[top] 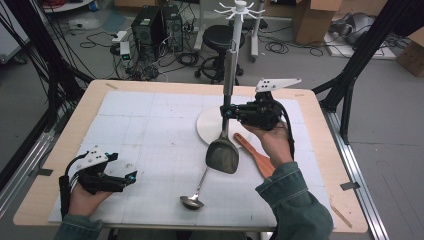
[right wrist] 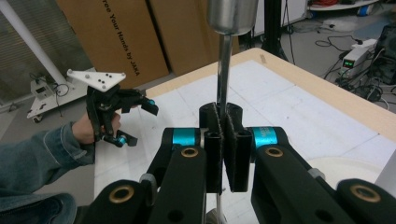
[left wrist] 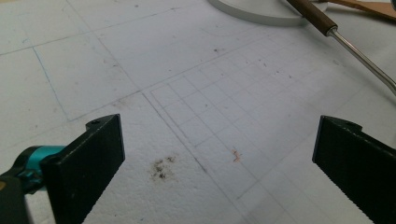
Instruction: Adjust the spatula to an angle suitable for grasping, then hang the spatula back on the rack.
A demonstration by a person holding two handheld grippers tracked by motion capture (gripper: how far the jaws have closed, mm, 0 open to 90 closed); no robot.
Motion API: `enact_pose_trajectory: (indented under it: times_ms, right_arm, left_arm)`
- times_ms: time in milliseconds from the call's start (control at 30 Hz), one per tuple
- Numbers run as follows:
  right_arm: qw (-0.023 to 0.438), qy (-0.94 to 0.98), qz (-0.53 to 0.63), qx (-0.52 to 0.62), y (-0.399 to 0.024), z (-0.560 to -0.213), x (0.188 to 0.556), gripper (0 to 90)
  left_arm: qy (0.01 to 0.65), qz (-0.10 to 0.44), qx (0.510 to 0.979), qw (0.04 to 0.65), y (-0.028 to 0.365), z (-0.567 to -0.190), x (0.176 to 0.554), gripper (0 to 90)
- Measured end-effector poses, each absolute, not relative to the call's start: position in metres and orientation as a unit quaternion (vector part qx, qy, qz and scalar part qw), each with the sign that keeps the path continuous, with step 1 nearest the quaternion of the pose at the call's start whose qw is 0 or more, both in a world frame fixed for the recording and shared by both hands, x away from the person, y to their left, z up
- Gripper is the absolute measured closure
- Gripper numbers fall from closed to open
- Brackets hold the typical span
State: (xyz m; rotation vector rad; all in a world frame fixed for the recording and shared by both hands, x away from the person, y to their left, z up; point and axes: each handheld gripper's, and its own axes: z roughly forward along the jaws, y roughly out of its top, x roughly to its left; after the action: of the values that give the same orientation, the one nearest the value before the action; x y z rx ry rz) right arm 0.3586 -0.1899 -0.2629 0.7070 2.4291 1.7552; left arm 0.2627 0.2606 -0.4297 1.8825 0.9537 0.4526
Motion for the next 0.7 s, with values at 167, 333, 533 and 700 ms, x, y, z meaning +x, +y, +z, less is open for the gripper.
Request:
enact_pose_trajectory:
  times_ms: [167,333,533,700]
  right_arm:
    - [0.034,0.789,0.569,0.230,-0.186,-0.259,0.364,87.9]
    - [0.033,0.789,0.571,0.225,-0.181,-0.254,0.370,87.9]
    - [0.038,0.788,0.571,0.226,-0.174,-0.246,0.380,87.9]
    - [0.044,0.787,0.572,0.229,-0.172,-0.240,0.385,87.9]
  left_arm:
    - [0.390,0.186,0.768,0.472,0.261,-0.430,0.263,2.8]
    - [0.389,0.186,0.769,0.472,0.261,-0.430,0.263,2.9]
    - [0.389,0.185,0.769,0.473,0.261,-0.429,0.263,2.8]
    - [0.389,0.184,0.769,0.472,0.261,-0.430,0.263,2.8]
